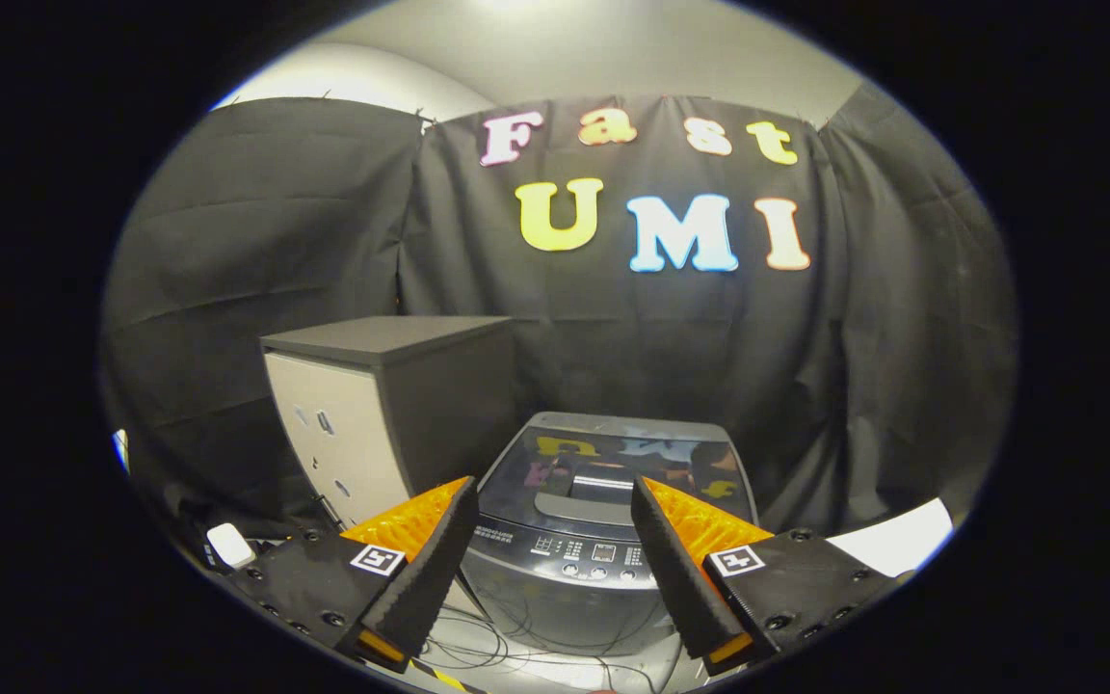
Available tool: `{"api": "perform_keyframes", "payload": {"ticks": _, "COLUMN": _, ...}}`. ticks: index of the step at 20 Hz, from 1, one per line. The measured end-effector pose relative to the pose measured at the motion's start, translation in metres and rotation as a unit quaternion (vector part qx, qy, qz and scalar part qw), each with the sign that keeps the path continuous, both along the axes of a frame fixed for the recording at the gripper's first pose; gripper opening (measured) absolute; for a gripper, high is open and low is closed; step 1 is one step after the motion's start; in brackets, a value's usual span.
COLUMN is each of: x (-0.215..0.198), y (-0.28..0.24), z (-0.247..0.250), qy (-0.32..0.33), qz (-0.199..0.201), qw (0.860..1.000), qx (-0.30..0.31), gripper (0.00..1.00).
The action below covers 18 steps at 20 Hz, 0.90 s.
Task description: Put the clothes into the washing machine and then close the washing machine lid.
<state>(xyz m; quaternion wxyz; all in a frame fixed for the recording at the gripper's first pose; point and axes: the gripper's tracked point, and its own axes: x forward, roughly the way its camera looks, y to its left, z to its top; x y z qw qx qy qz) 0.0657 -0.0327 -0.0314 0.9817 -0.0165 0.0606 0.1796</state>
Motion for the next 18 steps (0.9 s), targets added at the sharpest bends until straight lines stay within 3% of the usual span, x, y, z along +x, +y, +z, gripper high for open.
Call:
{"api": "perform_keyframes", "payload": {"ticks": 4, "x": -0.064, "y": -0.006, "z": 0.021, "qy": -0.035, "qz": -0.002, "qw": 0.999, "qx": 0.015, "gripper": 0.99}}
{"api": "perform_keyframes", "payload": {"ticks": 9, "x": -0.112, "y": -0.021, "z": 0.039, "qy": -0.076, "qz": -0.011, "qw": 0.997, "qx": 0.000, "gripper": 0.99}}
{"api": "perform_keyframes", "payload": {"ticks": 18, "x": -0.143, "y": -0.027, "z": 0.034, "qy": -0.090, "qz": -0.016, "qw": 0.996, "qx": -0.014, "gripper": 0.99}}
